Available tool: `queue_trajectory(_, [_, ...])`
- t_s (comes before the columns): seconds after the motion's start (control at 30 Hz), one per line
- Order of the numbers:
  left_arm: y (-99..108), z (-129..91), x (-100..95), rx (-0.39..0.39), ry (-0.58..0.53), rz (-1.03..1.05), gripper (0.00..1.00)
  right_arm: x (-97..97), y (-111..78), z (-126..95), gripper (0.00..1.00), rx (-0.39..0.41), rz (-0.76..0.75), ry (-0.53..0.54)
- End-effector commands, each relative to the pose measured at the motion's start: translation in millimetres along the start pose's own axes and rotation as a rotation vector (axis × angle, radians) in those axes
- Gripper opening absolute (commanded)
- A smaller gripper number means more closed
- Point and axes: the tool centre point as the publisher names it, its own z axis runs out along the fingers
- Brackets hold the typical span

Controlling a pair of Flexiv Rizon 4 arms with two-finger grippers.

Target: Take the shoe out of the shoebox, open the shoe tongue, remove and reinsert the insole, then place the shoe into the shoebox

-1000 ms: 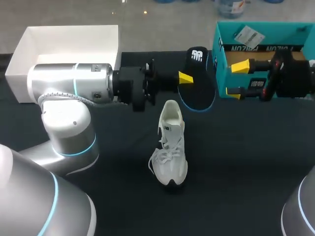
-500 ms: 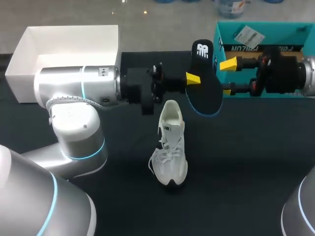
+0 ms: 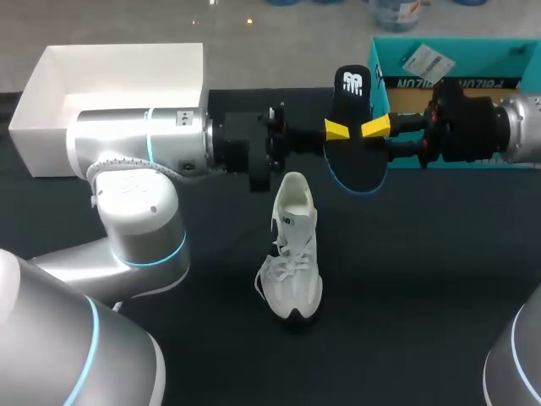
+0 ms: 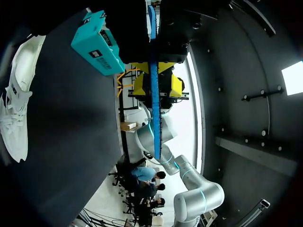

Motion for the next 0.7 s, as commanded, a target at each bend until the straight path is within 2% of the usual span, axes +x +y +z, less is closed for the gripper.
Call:
queue_trajectory(0.03, [-0.2, 2.7, 1.0, 0.001, -0.005, 0.005, 0.00, -2.0, 4.6, 2.7, 0.38, 0.000, 0.001, 0.000])
queue_trajectory(0.17, [-1.5, 1.7, -0.8, 0.004, -0.010, 0.010, 0.00, -1.1, 5.9, -0.3, 0.26, -0.006, 0.001, -0.002])
queue_trajectory(0.27, [-0.2, 2.2, -0.1, 0.000, -0.016, 0.004, 0.00, -1.1, 6.6, -0.7, 0.00, -0.008, -0.001, -0.003])
queue_trajectory(0.5, [-1.8, 6.2, -3.2, 0.011, -0.035, -0.027, 0.00, -3.8, 6.0, 1.5, 0.00, -0.010, 0.005, 0.014])
queue_trajectory(0.53, [-1.5, 5.8, -3.9, 0.011, -0.035, -0.027, 0.07, -4.1, 5.4, 1.6, 0.00, -0.012, 0.006, 0.019])
queue_trajectory(0.57, [-1.0, 5.1, -4.5, 0.011, -0.035, -0.027, 0.30, -4.5, 4.8, 1.5, 0.00, -0.012, 0.006, 0.020])
queue_trajectory(0.6, [-0.5, 4.4, -4.8, 0.018, -0.026, -0.041, 0.58, -4.9, 4.4, 1.3, 0.00, -0.013, 0.006, 0.021])
queue_trajectory(0.63, [0.1, 3.3, -5.1, 0.017, -0.026, -0.037, 1.00, -5.4, 4.1, 1.0, 0.00, -0.014, 0.007, 0.021])
queue_trajectory(0.7, [2.1, 0.9, -5.9, 0.024, -0.014, -0.042, 1.00, -6.2, 4.0, 0.7, 0.00, -0.014, 0.008, 0.021])
